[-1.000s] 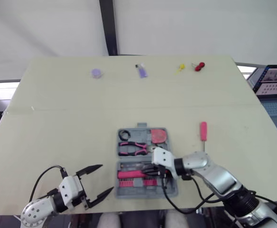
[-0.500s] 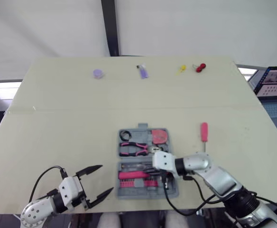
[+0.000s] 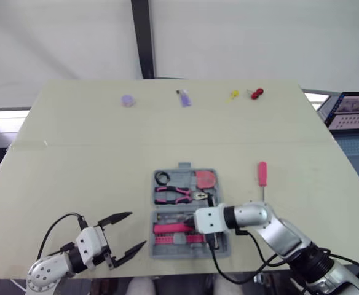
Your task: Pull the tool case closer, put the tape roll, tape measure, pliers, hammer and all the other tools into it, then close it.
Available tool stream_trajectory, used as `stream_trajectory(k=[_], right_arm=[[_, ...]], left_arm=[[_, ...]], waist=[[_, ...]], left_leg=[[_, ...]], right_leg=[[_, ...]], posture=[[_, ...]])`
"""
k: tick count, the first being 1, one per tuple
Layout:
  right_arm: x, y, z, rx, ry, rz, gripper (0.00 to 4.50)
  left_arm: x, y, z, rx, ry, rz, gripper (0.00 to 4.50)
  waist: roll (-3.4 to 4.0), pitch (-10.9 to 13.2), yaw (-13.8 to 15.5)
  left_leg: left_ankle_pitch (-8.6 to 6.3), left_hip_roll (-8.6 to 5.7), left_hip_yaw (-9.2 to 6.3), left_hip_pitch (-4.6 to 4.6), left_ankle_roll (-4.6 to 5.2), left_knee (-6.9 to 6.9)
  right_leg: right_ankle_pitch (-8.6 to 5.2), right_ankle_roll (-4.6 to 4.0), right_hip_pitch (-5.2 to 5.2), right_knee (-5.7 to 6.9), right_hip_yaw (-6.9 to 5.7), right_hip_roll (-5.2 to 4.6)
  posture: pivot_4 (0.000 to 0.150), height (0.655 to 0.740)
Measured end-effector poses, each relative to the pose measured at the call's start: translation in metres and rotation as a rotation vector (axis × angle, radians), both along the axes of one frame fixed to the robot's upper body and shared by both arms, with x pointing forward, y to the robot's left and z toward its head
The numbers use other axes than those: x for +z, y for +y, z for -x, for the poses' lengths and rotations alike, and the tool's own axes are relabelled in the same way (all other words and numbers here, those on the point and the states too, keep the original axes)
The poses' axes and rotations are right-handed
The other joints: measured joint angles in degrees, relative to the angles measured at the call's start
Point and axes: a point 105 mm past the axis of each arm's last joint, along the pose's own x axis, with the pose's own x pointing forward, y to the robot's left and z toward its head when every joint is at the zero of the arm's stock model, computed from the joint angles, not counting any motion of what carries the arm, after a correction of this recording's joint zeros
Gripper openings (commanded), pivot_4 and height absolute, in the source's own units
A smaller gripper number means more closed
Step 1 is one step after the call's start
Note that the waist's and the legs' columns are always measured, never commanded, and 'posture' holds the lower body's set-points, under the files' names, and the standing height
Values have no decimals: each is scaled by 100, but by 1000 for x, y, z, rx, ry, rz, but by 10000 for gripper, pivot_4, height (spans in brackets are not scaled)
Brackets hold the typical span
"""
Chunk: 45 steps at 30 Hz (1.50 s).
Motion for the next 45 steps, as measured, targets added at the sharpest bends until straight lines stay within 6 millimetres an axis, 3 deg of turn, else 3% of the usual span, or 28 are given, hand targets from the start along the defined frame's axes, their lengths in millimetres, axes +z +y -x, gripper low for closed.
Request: stream_trajectory(k=[4,19,27,33,38,45], right_arm=[[-2,0,0,5,-6,7,475],[-8,-2,-4,52,-109,72,475],[-4,-3,-11,-33,-12,-16,475],[3,-7,-13,-117,158,-115,475],[6,-12,-9,-174,267,-149,475],[7,-11,-8,-186,292,-160,475]], left_arm=[[-1,-1,1,-6,-1,-1,45000],[-1,-1,-1,-11,-5,-10,45000],[-1,-1,-8,-18,-9,-9,45000],[0,-1,-13,-31,-22,-14,45000],[-3,0,-12,-36,-14,-18,45000],[-3,0,-11,-45,-15,-26,45000]], waist=[[5,1,0],[16,-28,2],[11,-20,-2],[77,54,-8],[76,92,-9],[68,120,-14]], left_leg=[[-3,1,0,55,-1,-22],[-5,1,-1,57,-1,-23],[-5,2,-1,54,-1,-22],[-5,1,2,40,-1,-19],[-5,1,2,22,-1,-16],[-5,2,2,18,-1,-16]], right_leg=[[0,0,58,-23,-3,2],[0,0,62,-28,-3,3],[0,0,60,-27,-3,4],[0,0,43,-24,-1,3],[0,0,24,-20,-2,4],[0,0,17,-18,-1,4]], posture=[[1500,7400],[1500,7400],[1500,7400],[1500,7400],[1500,7400],[1500,7400]])
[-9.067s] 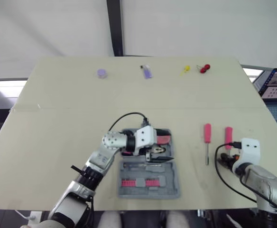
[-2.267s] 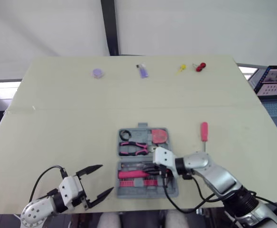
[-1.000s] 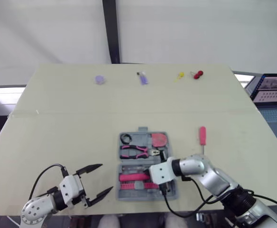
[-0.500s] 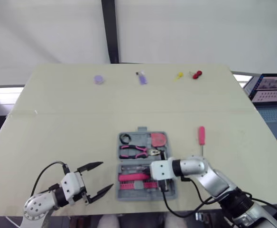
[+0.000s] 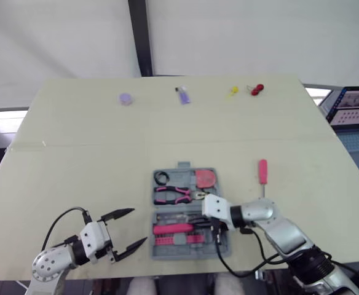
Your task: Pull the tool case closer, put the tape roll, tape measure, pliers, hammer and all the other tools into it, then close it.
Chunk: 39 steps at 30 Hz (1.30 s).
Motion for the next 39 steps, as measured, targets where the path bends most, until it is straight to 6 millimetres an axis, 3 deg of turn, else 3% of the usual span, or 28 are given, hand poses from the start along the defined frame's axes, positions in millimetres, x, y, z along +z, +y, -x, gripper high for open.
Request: stream_trajectory(k=[12,39], right_arm=[[8,15,10,29,-4,-84,475],[-4,12,20,40,62,-71,475]], left_arm=[[-4,0,5,1,16,-1,45000],[-5,-4,6,-6,20,4,45000]], waist=[[-13,14,-1],[-22,11,1]], left_leg=[[1,0,3,-51,-2,19],[2,0,3,-47,-3,20]], right_leg=[[1,1,-54,23,5,-1],[0,1,-53,27,6,-1]], posture=[[1500,7400],[1500,7400]])
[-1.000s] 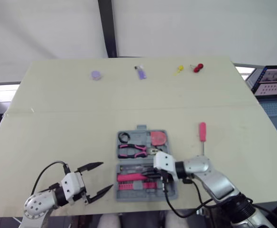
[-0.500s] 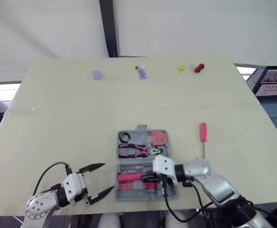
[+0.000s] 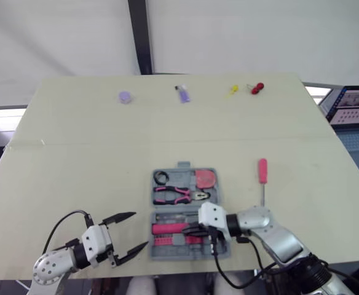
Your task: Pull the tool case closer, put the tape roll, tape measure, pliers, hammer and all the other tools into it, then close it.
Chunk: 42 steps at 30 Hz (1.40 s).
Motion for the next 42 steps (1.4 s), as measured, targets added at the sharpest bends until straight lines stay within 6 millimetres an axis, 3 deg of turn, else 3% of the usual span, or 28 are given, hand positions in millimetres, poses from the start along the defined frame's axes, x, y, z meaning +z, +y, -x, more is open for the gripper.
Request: stream_trajectory(k=[11,42], right_arm=[[7,-3,-7,-36,17,-13,475],[-14,-2,-7,-11,26,4,475]], left_arm=[[0,-1,0,-4,1,2,45000],[4,-4,-4,5,1,9,45000]], waist=[[-1,3,1],[-31,-54,-4]], left_leg=[[0,0,0,-2,0,0],[0,2,1,23,-1,-4]], right_leg=[[0,0,-1,0,0,0],[0,0,17,1,-1,1]], posture=[[1500,7400],[1500,7400]])
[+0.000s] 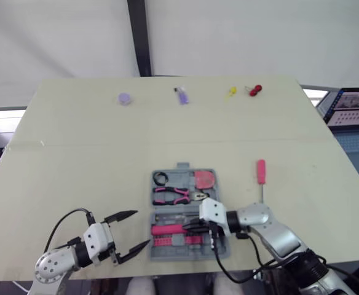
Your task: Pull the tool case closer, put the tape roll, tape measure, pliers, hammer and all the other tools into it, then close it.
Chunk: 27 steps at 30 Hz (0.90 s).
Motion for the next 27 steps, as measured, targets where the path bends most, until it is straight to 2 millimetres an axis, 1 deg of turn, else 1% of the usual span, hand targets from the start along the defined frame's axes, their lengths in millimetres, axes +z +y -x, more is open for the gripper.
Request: stream_trajectory(k=[2,5,10,12,15,16,17,18,20,21,22,23,24,25,26,27], right_arm=[[-2,1,0,1,4,-1,475],[-4,1,-1,1,13,2,475],[-4,-1,-1,-21,30,-21,475],[0,-4,-3,-54,54,-53,475],[10,-11,-4,-104,113,-62,475],[19,-16,-6,-131,138,-79,475],[34,-20,-9,-151,143,-106,475],[53,-24,-13,-170,127,-140,2784],[88,-39,-22,-219,81,-189,8887],[99,-50,-25,-254,64,-198,13274],[103,-59,-27,-288,62,-199,17744],[104,-69,-27,-327,74,-201,23722],[99,-83,-25,-381,94,-198,28743],[92,-98,-25,-447,121,-193,33428],[83,-124,-25,-559,146,-187,39754],[80,-140,-25,-625,152,-177,44422]], left_arm=[[0,0,-1,0,2,0,45000],[1,0,-1,-1,-1,1,45000],[0,-1,-3,-1,12,2,45000],[-1,-2,-3,0,40,9,45000],[4,-7,-4,-17,76,15,45000],[8,-9,-7,-21,82,8,45000],[12,-11,-11,-17,85,6,45000],[18,-13,-17,-11,83,10,45000],[30,-15,-30,17,81,30,45000],[35,-12,-35,39,80,41,45000],[38,-8,-39,64,88,49,45000],[40,-3,-43,91,98,53,45000],[43,4,-48,117,97,47,45000],[45,16,-53,156,93,30,45000],[49,39,-61,242,87,8,45000],[51,55,-64,302,82,-5,45000]], waist=[[-2,-19,-1],[2,-26,-4],[0,-49,-3],[17,-38,1],[45,-1,33],[55,23,43],[62,40,43],[64,43,39],[61,50,44],[53,50,43],[45,52,40],[38,56,35],[24,64,44],[16,70,53],[13,77,67],[13,82,68]], left_leg=[[0,1,1,14,0,-6],[-1,3,2,68,1,-26],[-1,6,1,66,1,-26],[-3,5,2,59,0,-22],[-5,2,-1,36,0,-7],[-5,2,-3,23,0,2],[-4,3,-4,0,0,12],[-4,3,-6,-27,-1,22],[-4,3,-7,-32,-1,19],[-4,3,-6,-30,-1,11],[-4,3,-6,-29,-1,5],[-4,3,-6,-29,-1,-1],[-4,2,-5,-29,-1,-5],[-4,2,-4,-30,-1,-6],[-4,0,3,-31,-1,-5],[-4,0,7,-31,-1,-3]], right_leg=[[0,0,12,-2,-1,1],[0,0,70,-23,-3,3],[-1,-1,69,-25,-3,6],[0,-1,65,-26,-2,5],[0,0,50,-23,-2,2],[1,0,39,-17,-2,1],[4,-1,15,-8,0,1],[8,-3,-13,3,1,2],[8,-3,-18,3,0,2],[8,-3,-18,-2,0,3],[8,-3,-18,-3,-1,3],[8,-3,-18,-8,-2,4],[7,-3,-19,-9,-5,4],[7,-3,-21,-9,-7,4],[7,-3,-22,-14,-4,3],[8,-2,-23,-15,-2,2]], posture=[[1500,7400],[1500,7400],[1500,7400],[1500,7400],[1500,7400],[1500,7400],[1500,7400],[1500,7400],[1500,7400],[1500,7400],[1500,7400],[1500,7400],[1500,7400],[1500,7400],[1500,7400],[1500,7400]])
